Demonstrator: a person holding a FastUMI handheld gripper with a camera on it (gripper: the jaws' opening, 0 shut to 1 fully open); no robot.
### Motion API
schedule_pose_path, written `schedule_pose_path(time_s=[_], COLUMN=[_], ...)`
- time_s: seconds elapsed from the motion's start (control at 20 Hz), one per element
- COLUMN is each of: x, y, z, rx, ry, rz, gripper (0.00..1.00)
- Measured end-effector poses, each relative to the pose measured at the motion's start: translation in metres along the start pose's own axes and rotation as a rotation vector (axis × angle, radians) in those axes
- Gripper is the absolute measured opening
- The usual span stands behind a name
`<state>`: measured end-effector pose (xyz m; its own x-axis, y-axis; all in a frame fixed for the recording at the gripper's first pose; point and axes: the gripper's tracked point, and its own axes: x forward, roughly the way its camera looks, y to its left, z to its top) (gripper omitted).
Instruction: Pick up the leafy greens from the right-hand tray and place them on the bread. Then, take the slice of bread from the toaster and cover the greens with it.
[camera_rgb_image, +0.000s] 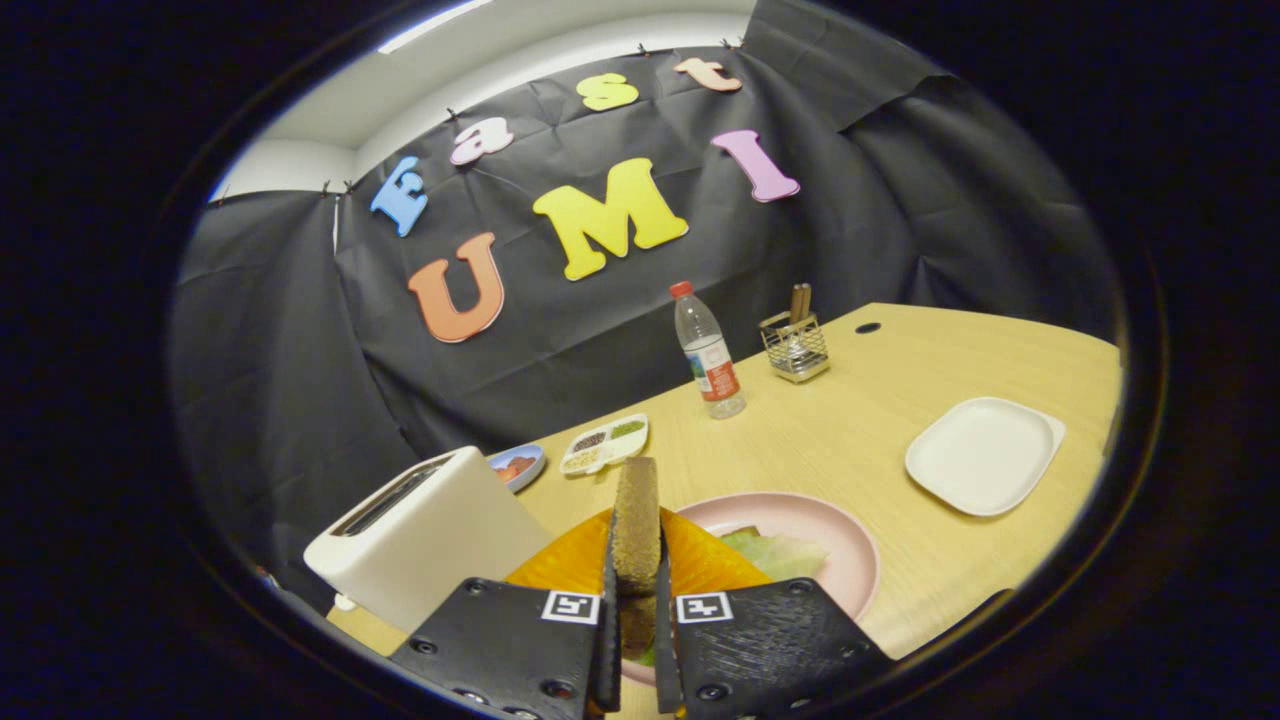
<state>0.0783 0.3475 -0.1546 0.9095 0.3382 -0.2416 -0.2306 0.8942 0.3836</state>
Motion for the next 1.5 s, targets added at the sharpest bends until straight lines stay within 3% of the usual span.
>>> schedule_pose_path(time_s=[0.35,0.7,1.0,1.15,1.5], x=[0.005,0.001,-0.009,-0.020,-0.078], y=[-0.023,-0.056,-0.075,-0.089,-0.149], z=[-0.015,-0.020,0.009,0.030,0.120], rx=[-0.047,-0.079,-0.122,-0.177,-0.312], ry=[0.041,0.090,0.025,-0.010,-0.174], rz=[-0.033,-0.076,-0.091,-0.079,-0.115], gripper=[0.24,0.62,0.78,0.94,0.95])
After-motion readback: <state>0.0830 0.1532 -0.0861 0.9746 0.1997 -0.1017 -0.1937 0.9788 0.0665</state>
